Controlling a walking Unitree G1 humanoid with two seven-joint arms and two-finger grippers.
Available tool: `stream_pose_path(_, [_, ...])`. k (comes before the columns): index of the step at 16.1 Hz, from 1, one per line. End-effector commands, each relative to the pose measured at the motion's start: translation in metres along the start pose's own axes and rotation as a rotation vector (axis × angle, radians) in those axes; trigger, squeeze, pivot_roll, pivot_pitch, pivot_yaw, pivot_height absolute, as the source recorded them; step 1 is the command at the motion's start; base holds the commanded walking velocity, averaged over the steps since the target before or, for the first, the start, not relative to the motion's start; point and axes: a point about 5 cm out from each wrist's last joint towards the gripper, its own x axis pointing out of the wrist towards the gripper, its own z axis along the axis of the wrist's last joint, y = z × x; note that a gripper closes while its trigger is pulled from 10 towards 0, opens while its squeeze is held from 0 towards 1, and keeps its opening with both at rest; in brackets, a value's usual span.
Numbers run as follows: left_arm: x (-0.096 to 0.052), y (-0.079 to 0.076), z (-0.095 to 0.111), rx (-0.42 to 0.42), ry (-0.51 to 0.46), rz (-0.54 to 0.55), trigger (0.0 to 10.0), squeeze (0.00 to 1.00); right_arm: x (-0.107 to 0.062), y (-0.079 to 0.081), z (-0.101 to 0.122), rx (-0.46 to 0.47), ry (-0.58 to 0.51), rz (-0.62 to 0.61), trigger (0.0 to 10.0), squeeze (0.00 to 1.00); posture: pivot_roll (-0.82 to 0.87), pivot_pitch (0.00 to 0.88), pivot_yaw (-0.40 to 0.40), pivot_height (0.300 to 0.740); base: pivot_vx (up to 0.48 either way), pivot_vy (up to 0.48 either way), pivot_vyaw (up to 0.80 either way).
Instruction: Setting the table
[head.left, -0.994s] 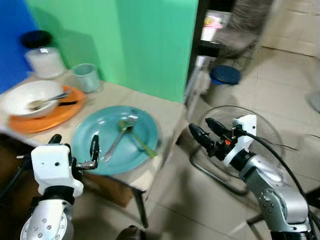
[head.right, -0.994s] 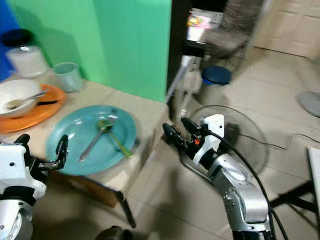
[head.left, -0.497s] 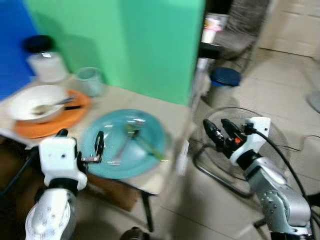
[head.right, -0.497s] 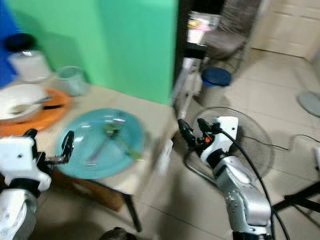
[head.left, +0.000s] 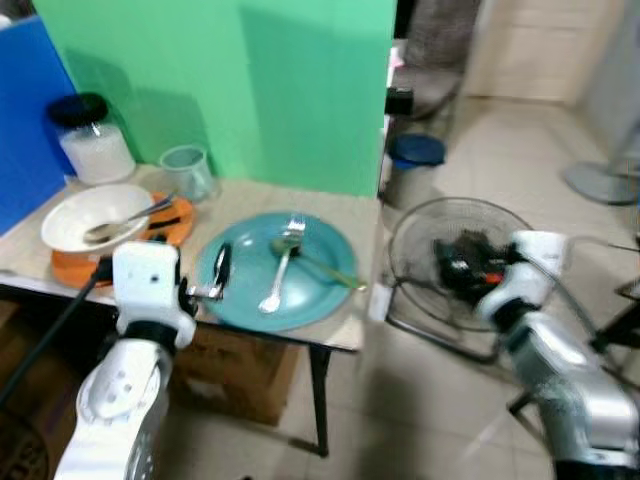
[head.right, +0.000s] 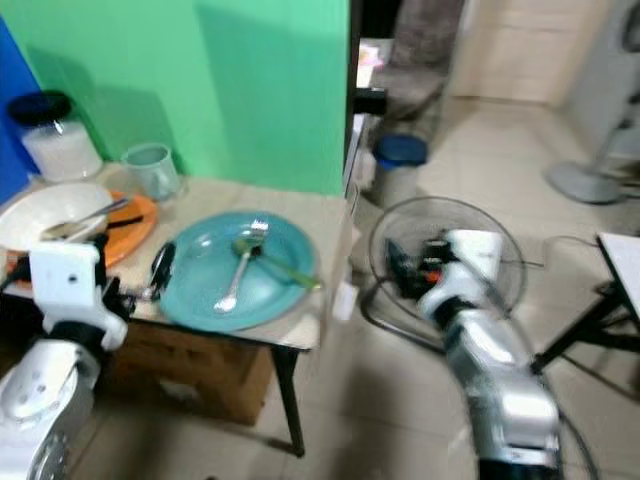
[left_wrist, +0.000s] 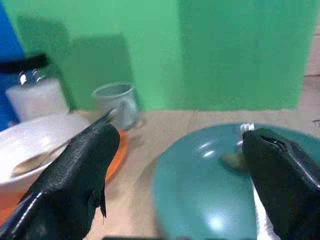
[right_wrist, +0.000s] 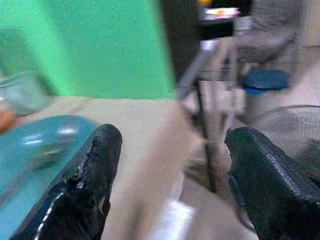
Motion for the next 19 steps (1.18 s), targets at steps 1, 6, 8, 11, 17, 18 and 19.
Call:
stream_pose_path(1, [0.002, -0.002, 0.000, -0.018, 0.005, -0.002, 10.0, 0.00, 0.002, 0.004, 0.013, -0.037, -0.036, 0.036, 10.0, 0.00, -0.05, 0.003, 0.021, 0.740, 0.000, 0.000, 0.00])
stream_pose_path(6, [0.005, 0.004, 0.000, 0.020, -0.018, 0.046, 10.0, 0.00, 0.012, 0.003, 0.018, -0.097, -0.065, 0.027, 10.0, 0.00, -0.07, 0.003, 0.012, 0.740, 0.000, 0.000, 0.00])
stream_pose_path(8, [0.002, 0.008, 0.000, 0.007, -0.021, 0.079, 10.0, 0.00, 0.011, 0.005, 0.018, -0.116, -0.071, 0.048, 10.0, 0.00, -0.07, 0.001, 0.010, 0.740, 0.000, 0.000, 0.00])
stream_pose_path(11, [-0.003, 0.010, -0.001, -0.005, -0.017, 0.092, 10.0, 0.00, 0.011, 0.013, 0.010, -0.137, -0.025, 0.103, 10.0, 0.00, -0.06, 0.002, 0.005, 0.740, 0.263, 0.000, -0.53])
stream_pose_path(17, [-0.010, 0.014, -0.003, -0.003, -0.011, 0.099, 10.0, 0.00, 0.011, 0.019, 0.007, -0.135, -0.022, 0.165, 10.0, 0.00, -0.05, 0.003, 0.001, 0.740, 0.279, 0.000, -0.13])
stream_pose_path(18, [-0.011, 0.013, -0.003, -0.004, -0.009, 0.099, 10.0, 0.00, 0.011, 0.019, 0.006, -0.133, -0.018, 0.173, 10.0, 0.00, -0.05, 0.003, 0.001, 0.740, 0.277, 0.000, 0.00])
stream_pose_path(19, [-0.014, 0.013, -0.002, 0.001, -0.004, 0.110, 10.0, 0.00, 0.011, 0.022, 0.004, -0.127, -0.006, 0.201, 10.0, 0.00, -0.05, 0.005, 0.000, 0.740, 0.000, 0.000, 0.00])
